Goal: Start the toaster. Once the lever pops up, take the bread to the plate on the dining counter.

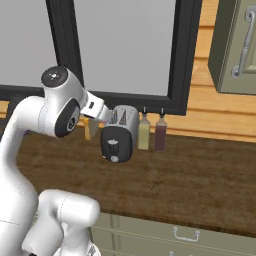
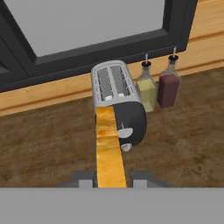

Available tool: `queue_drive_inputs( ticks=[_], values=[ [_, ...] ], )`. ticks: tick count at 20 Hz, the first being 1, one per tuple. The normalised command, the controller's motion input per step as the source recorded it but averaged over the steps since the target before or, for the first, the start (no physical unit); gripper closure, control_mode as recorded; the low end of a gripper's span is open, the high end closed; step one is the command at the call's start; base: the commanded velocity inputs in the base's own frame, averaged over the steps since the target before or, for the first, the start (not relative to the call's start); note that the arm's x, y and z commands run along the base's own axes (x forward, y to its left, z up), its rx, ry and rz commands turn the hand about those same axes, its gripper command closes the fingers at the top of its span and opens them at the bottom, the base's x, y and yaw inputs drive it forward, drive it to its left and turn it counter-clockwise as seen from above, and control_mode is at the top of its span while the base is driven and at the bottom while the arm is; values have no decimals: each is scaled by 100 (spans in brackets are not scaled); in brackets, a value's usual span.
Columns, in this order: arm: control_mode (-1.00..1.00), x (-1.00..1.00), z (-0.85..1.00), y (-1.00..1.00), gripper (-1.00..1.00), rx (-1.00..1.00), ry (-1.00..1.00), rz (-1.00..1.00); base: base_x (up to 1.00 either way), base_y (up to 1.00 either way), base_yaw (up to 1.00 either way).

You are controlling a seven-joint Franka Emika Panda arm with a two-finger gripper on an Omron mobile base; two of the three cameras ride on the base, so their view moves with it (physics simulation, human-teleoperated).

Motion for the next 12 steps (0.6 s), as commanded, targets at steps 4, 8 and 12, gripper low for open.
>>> queue_drive_inputs(
  ticks=[4, 8, 12],
  values=[
    [-100, -81, 0, 6, 100, 0, 5, -2, 0, 0, 0],
    [100, -38, 0, 3, 100, 0, 0, 0, -44, 7, 0],
    [100, 0, 0, 0, 100, 0, 0, 0, -99, 33, 17]
  ],
)
